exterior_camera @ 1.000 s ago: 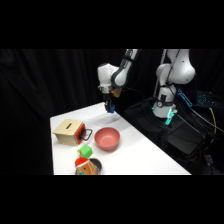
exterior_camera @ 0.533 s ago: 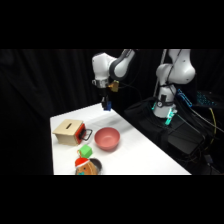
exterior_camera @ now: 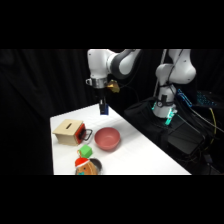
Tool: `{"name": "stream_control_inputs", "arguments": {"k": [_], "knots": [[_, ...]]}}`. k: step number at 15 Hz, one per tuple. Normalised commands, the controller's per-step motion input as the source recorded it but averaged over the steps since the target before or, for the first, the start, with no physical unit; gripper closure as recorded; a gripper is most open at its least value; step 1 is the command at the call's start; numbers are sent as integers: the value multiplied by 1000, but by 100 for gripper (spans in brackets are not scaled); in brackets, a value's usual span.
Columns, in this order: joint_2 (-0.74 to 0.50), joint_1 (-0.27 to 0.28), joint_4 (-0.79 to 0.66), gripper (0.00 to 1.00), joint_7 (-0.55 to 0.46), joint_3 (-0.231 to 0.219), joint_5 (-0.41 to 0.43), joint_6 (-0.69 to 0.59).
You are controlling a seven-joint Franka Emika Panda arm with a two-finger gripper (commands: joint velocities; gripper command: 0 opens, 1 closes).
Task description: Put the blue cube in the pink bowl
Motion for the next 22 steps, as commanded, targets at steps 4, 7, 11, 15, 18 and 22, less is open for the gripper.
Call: {"name": "stream_control_inputs", "arguments": {"k": [4,7,11,15,18,22], "knots": [[135,55,235,74,-189,72,21,-17],[182,48,161,74,-251,65,79,118],[215,49,133,74,-252,61,96,183],[277,12,165,74,-310,51,149,171],[297,-66,207,74,-411,83,256,103],[277,-95,234,74,-352,105,197,30]]}}
